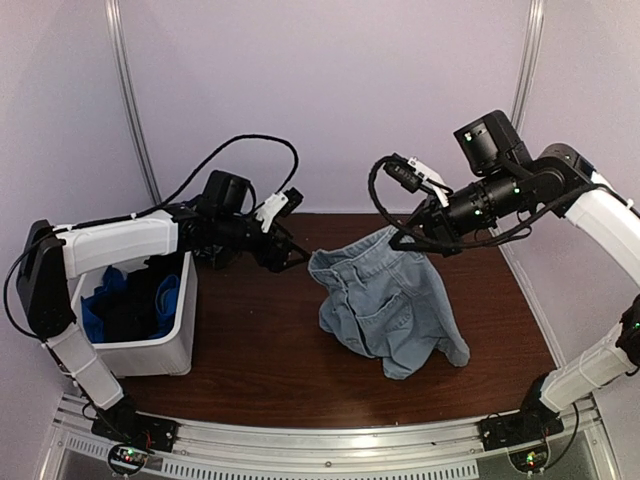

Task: Fold and stack the mixed laundry pile
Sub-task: Flatten out the crumpled skirt at the center of the board.

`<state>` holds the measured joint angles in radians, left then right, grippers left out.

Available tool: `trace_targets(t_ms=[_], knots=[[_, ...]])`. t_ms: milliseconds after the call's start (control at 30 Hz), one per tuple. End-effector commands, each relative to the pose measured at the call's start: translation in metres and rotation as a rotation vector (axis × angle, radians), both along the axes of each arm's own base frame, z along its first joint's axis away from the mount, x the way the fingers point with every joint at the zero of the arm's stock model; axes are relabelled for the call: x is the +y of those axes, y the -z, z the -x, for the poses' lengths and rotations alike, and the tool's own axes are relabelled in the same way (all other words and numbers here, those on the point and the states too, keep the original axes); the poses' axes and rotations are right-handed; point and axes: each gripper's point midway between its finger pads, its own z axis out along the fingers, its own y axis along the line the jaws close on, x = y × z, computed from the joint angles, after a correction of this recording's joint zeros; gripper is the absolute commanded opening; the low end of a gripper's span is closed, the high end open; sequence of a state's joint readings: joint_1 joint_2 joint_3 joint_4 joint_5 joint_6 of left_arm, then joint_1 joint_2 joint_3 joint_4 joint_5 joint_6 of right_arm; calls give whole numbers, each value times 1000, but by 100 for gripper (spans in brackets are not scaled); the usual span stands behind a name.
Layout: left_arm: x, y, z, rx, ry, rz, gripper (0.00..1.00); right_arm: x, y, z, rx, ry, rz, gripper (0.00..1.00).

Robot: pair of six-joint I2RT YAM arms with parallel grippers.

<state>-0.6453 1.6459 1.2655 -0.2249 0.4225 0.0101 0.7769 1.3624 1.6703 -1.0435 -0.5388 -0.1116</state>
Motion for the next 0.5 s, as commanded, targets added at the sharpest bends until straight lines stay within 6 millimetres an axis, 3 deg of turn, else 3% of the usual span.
trace_targets(t_ms=[0,233,467], knots=[[-21,3,8,-143,149,-77,83,2,1,19,-1,-61,7,0],[-47,5,11,-206,196,-76,83,4,8,36,21,-106,33,0],[-74,11,39,-221,332,-40,82,-2,7,38,6,-93,47,0]])
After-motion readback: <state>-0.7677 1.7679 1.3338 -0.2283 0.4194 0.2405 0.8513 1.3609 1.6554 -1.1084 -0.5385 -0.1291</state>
